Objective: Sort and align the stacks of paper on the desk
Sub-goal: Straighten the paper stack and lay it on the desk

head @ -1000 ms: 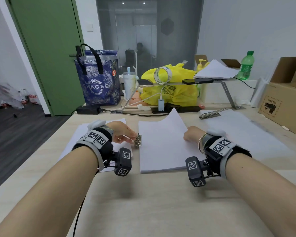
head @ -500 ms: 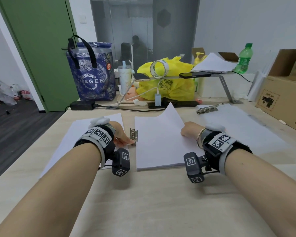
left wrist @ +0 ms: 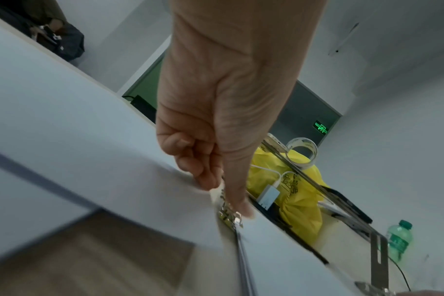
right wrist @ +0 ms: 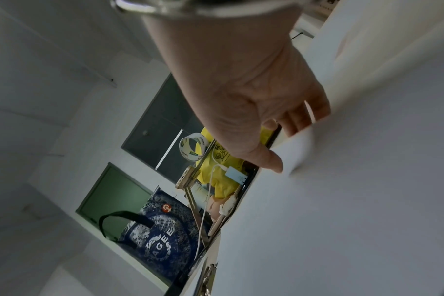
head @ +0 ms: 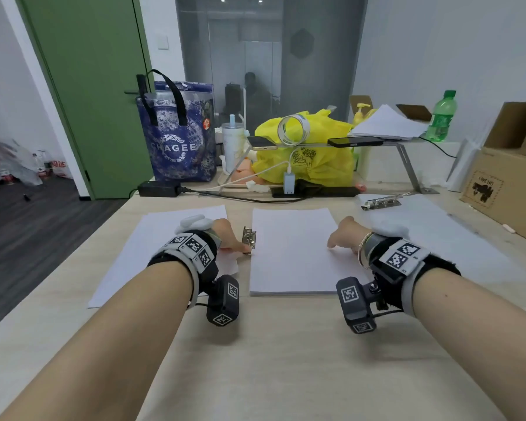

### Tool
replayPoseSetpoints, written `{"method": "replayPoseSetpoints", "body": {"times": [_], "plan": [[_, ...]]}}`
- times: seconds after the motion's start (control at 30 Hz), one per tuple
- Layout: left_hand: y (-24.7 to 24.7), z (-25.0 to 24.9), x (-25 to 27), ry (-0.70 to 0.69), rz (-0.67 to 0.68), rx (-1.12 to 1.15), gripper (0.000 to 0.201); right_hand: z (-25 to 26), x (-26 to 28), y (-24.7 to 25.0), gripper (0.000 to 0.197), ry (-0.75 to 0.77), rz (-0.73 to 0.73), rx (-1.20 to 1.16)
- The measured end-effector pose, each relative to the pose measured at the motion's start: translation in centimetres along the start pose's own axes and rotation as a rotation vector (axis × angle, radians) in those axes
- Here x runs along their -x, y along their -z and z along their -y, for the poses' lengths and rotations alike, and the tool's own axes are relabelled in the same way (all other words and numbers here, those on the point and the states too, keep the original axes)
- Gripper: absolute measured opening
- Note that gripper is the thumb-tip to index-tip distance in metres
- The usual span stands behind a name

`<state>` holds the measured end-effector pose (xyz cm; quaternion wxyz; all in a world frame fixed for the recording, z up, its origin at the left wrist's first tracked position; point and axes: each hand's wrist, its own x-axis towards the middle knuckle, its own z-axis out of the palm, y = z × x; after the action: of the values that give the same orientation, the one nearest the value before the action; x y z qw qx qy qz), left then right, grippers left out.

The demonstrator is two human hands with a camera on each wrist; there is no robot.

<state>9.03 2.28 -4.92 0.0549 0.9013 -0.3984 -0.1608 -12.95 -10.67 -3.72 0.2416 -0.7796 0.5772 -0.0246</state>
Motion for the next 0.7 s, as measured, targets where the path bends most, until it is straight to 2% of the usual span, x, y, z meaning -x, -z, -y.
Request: {"method": "replayPoseSetpoints", "body": {"times": [0.03, 0.13, 0.3, 0.4, 0.53, 0.7], "plan": [[0.2, 0.2, 0.3, 0.015, -0.015, 0.001, 0.055, 0.2, 0.3, 0.1, 0.062, 0.001, -0.045, 0.045], [1.2, 2.0, -0.4, 0.053, -0.103, 0.102, 0.057, 1.3, 1.2, 0.4, 0.065, 0.089, -0.119, 0.079], [3.0, 8.0, -1.2, 0.3, -0.214, 0.119, 0.071, 6.5, 4.1, -1.3, 0.069, 0.349, 0.009, 0.077], [3.6, 11.0, 0.5, 0.408, -0.15, 0.076, 0.068, 9.4, 6.2, -3.2, 0.064, 0.512, 0.143, 0.142], [3.5, 14.2, 1.3, 0.475, -0.004, 0.086, 0.06, 11.3, 7.4, -5.7, 0.064, 0.604, 0.266, 0.248], [2.8, 18.0, -1.6, 0.483, -0.021, 0.111, 0.066, 12.7, 7.9, -7.5, 0.062, 0.636, 0.295, 0.387]]}}
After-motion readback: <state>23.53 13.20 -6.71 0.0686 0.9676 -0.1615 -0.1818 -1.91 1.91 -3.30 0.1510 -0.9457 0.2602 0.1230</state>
